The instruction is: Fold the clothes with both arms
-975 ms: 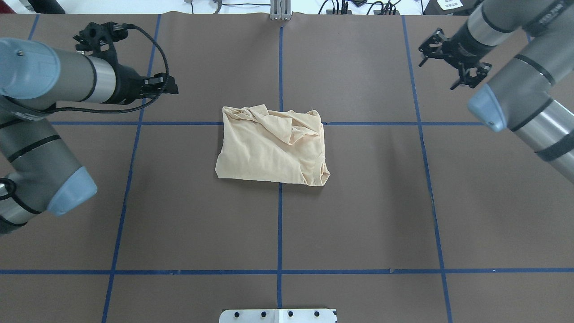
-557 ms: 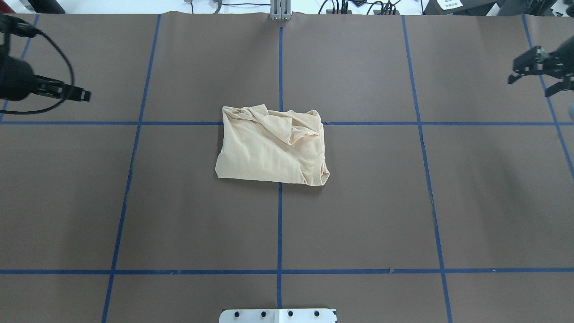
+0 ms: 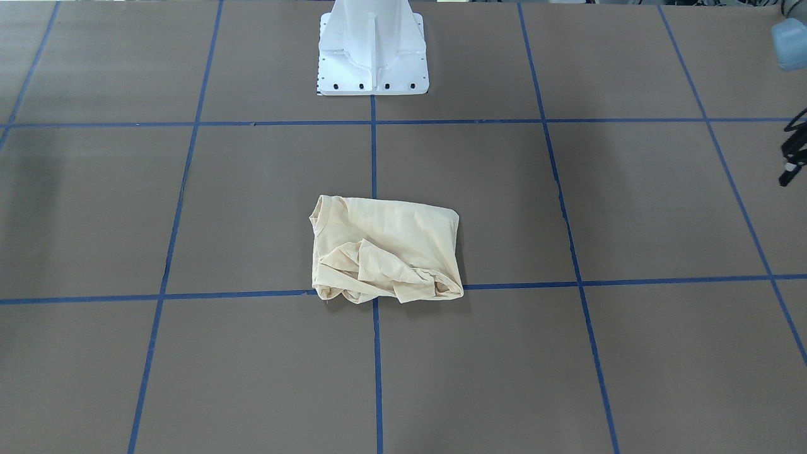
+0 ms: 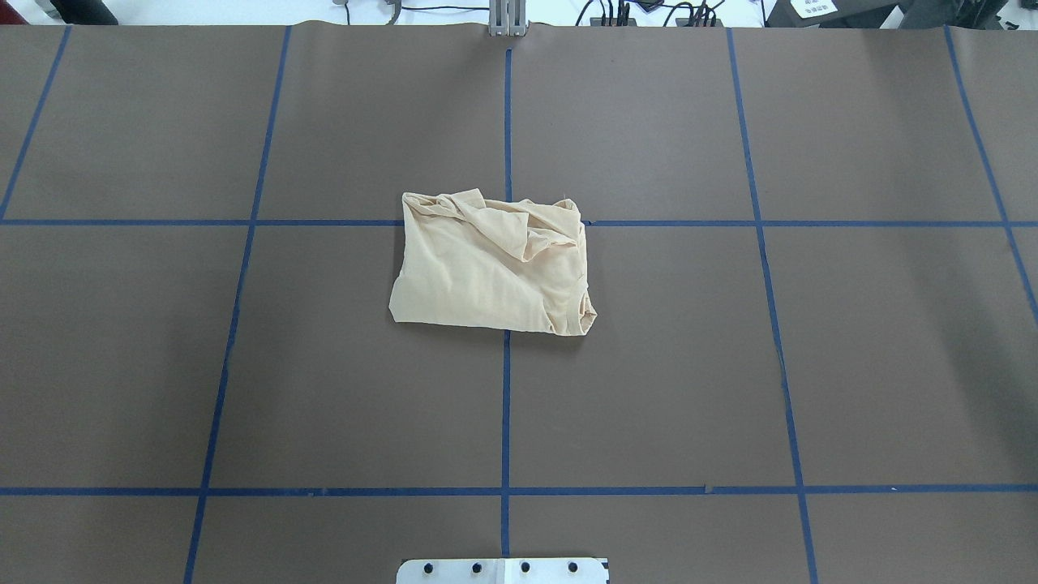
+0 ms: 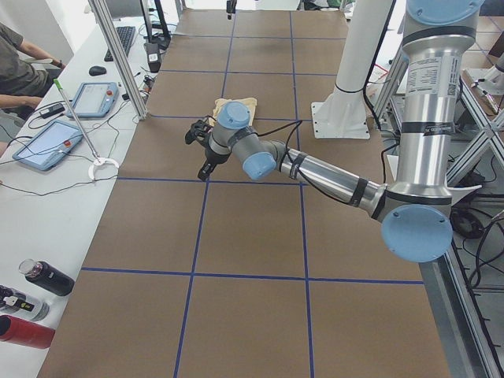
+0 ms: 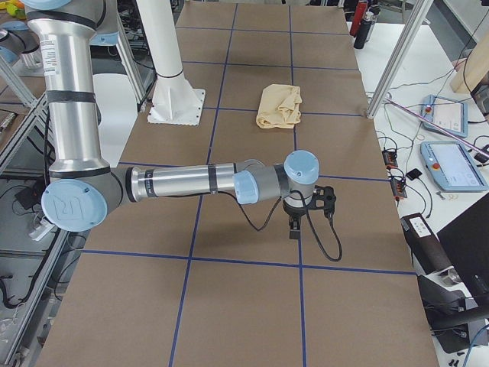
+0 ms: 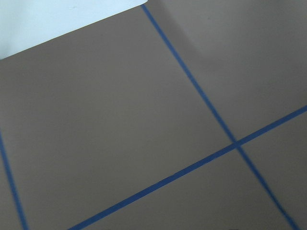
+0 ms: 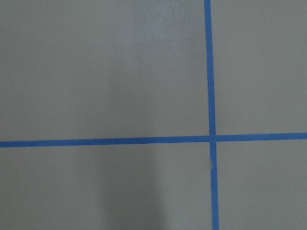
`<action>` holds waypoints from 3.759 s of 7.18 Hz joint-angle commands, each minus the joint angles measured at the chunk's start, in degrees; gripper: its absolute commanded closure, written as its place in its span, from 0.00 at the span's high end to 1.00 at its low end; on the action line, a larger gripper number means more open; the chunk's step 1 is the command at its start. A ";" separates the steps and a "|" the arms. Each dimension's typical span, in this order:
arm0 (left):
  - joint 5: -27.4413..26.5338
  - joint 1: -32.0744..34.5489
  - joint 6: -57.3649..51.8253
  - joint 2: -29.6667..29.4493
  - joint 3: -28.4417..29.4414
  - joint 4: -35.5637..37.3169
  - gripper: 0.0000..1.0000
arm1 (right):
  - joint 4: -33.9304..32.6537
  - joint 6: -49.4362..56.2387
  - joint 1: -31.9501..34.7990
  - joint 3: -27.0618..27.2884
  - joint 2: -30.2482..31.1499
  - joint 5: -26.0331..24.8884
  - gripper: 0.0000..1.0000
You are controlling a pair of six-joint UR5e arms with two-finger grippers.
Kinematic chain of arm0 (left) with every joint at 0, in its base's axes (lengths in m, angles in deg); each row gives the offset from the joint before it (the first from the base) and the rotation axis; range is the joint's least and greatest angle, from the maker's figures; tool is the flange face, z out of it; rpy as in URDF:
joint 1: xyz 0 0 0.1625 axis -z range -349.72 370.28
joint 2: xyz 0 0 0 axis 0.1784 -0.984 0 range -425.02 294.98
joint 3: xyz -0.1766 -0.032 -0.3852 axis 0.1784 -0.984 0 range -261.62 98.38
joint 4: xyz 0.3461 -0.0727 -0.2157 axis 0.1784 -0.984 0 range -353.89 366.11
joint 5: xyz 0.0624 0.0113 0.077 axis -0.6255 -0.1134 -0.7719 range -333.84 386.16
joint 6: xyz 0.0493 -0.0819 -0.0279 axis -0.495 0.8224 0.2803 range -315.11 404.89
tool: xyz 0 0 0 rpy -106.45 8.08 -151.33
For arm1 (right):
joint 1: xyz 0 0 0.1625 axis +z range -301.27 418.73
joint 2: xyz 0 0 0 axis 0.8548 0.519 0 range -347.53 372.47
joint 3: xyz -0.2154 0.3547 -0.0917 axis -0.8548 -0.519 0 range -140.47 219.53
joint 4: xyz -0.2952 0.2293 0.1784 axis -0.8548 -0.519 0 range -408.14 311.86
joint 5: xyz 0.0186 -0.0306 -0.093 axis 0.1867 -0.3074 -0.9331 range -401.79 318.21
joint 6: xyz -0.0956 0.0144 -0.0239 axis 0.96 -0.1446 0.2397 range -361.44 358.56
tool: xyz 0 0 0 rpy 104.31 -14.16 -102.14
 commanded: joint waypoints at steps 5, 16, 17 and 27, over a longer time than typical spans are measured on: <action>1.09 5.24 1.95 0.60 3.45 10.54 0.99 | -13.26 16.64 0.76 0.79 -1.52 -3.35 1.00; 3.46 5.85 2.44 7.91 -5.96 10.46 0.99 | -17.32 15.50 1.11 7.12 2.24 -0.04 1.00; 3.55 5.85 2.44 7.81 -5.61 10.37 0.99 | -17.32 15.58 1.11 6.86 2.25 -0.13 1.00; 3.90 5.85 2.44 6.66 -3.58 9.67 0.99 | -13.28 15.50 -0.64 0.35 1.19 -2.24 1.00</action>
